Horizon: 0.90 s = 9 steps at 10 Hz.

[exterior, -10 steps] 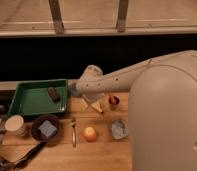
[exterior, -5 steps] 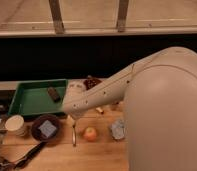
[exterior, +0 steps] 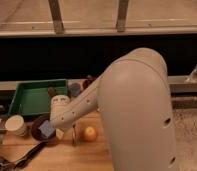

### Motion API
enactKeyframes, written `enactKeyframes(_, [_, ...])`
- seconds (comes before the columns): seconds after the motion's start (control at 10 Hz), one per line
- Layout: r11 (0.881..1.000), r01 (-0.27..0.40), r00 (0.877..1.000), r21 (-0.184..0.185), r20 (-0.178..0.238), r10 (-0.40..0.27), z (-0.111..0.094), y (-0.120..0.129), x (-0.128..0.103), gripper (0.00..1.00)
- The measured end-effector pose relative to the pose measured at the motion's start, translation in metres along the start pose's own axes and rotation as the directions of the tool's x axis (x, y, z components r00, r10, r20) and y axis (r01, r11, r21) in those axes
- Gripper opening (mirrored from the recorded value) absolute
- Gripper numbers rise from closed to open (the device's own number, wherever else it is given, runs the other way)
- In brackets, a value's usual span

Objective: Place fork in table surface

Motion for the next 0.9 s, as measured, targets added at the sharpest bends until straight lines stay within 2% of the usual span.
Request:
enactKeyframes(0.4, [0.997,-0.07,0.997,0.013,-0.036,0.07,0.014,-0.012,0.023,0.8])
enactKeyframes(0.6, [0.995,-0.099,0.994,0.004,-0.052,0.099,0.027,-0.013,0.031,0.8])
enactKeyframes(0.8, [0.993,-0.116,0.991,0.008,-0.06,0.116,0.035,-0.015,0.036,0.67])
enactKeyframes(0.9, [0.992,-0.123,0.991,0.009,-0.056,0.123,0.036,-0.015,0.037,0.57])
